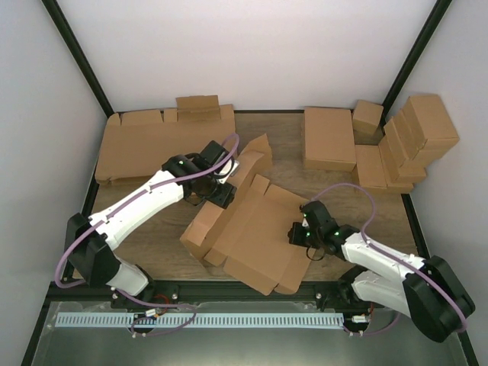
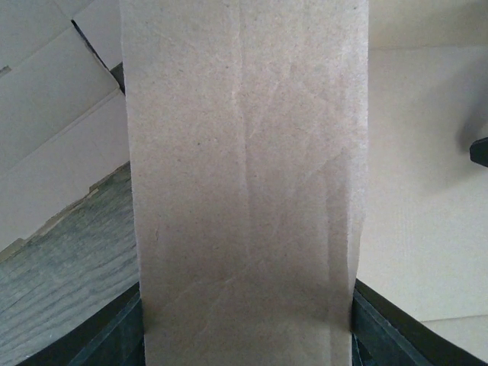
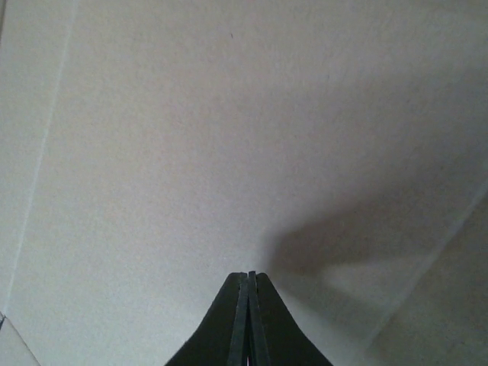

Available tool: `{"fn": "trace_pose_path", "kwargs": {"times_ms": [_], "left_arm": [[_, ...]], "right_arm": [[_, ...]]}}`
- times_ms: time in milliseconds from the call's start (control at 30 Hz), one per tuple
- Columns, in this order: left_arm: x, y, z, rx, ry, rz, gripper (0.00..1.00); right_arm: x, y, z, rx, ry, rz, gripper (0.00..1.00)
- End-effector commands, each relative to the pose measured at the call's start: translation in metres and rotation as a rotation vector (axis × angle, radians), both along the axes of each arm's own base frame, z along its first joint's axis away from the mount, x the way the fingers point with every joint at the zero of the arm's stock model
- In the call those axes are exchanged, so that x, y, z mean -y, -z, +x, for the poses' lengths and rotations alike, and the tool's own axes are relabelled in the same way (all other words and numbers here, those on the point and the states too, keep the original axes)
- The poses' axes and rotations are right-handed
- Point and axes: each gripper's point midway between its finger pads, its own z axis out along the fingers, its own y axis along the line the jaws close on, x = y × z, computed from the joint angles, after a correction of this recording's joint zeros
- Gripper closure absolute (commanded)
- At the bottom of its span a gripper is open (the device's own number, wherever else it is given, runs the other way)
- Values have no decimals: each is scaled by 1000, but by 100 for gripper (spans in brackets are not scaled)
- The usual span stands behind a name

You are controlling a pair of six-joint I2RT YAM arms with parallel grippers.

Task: Fold the paper box

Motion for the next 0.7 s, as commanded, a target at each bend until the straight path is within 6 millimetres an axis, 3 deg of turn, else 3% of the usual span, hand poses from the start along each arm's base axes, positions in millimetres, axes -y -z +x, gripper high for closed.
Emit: {"fn": "trace_pose_path", "kwargs": {"times_ms": [0,500,600,667], "left_arm": [[4,1,3,-3,30,2,38],[-8,-7,25,53,22,16,38],[-7,-11,30,69,35,2,38],[-3,-14,32,72,61,-5,38]], "right_arm": [[-14,3,-7,-45,-43,49,99],[-75,12,-61,-171,-182,119,99],[-85,11,-64,-173,-218,140,99],[-87,4,-55,-119,-236,110,99]]}}
